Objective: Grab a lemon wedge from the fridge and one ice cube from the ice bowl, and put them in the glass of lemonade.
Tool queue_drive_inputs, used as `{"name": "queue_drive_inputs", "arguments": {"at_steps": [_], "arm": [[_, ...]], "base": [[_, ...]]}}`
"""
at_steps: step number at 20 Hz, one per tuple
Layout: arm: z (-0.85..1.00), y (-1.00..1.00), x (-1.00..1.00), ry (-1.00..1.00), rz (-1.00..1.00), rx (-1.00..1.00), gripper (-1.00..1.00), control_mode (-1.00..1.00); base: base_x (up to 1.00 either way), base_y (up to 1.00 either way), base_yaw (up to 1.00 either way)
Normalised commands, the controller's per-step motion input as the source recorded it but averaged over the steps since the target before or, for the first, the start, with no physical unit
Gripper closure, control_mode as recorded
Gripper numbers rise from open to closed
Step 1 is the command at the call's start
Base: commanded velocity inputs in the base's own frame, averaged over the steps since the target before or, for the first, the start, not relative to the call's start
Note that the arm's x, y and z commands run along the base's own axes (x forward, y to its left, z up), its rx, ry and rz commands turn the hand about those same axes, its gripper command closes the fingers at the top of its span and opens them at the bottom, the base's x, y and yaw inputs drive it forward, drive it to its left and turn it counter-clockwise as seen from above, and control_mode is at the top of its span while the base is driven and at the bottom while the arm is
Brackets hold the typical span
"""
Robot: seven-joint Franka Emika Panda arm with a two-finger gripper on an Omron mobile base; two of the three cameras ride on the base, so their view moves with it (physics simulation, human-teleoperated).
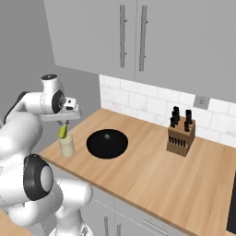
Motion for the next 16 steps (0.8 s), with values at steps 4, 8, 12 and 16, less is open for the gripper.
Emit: {"name": "queue_drive_inputs", "arguments": {"at_steps": [4, 8, 12, 16], "arm": [[-0.02, 0.0, 0.0, 0.0, 0.0, 0.0, 1.0, -1.0], [0.0, 0.0, 0.0, 0.0, 0.0, 0.0, -1.0, -1.0], [0.0, 0.0, 0.0, 0.0, 0.0, 0.0, -1.0, -1.0], [0.0, 0.0, 0.0, 0.0, 0.0, 0.0, -1.0, -1.0]], "base": [[0.0, 0.0, 0.0], [0.0, 0.0, 0.0], [0.0, 0.0, 0.0], [0.0, 0.0, 0.0]]}}
